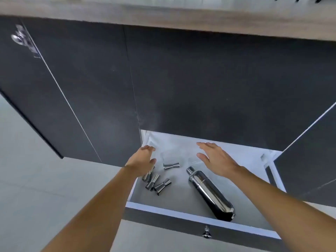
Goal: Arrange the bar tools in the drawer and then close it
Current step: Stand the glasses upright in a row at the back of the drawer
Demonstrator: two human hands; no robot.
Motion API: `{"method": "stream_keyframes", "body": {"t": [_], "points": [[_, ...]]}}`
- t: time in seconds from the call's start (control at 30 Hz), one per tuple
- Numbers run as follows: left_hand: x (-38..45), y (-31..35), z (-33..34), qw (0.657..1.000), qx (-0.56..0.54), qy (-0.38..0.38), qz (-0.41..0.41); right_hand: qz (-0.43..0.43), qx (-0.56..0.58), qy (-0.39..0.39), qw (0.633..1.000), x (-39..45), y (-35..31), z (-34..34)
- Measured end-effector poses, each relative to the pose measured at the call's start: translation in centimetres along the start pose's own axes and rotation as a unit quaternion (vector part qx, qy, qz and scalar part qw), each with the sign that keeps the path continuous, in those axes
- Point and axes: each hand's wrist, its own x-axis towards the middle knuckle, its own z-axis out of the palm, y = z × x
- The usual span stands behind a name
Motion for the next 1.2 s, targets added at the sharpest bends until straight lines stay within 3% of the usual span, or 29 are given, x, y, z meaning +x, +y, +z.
{"method": "stream_keyframes", "body": {"t": [0.3,0.43,0.7,1.2], "points": [[7.4,-2.2,6.9,0.999,0.022,0.015,0.043,-0.004,-0.045,0.014,0.999,4.8,4.4,8.3],[9.4,-2.5,8.8,0.998,0.033,0.0,0.059,0.009,-0.089,-0.026,0.996,6.4,5.5,10.1],[10.3,-2.6,10.7,0.996,0.045,-0.049,0.061,0.067,-0.138,-0.106,0.982,7.0,5.5,10.5],[14.2,-2.0,11.0,0.99,0.061,-0.11,0.057,0.031,-0.163,-0.086,0.982,9.6,7.1,12.6]]}}
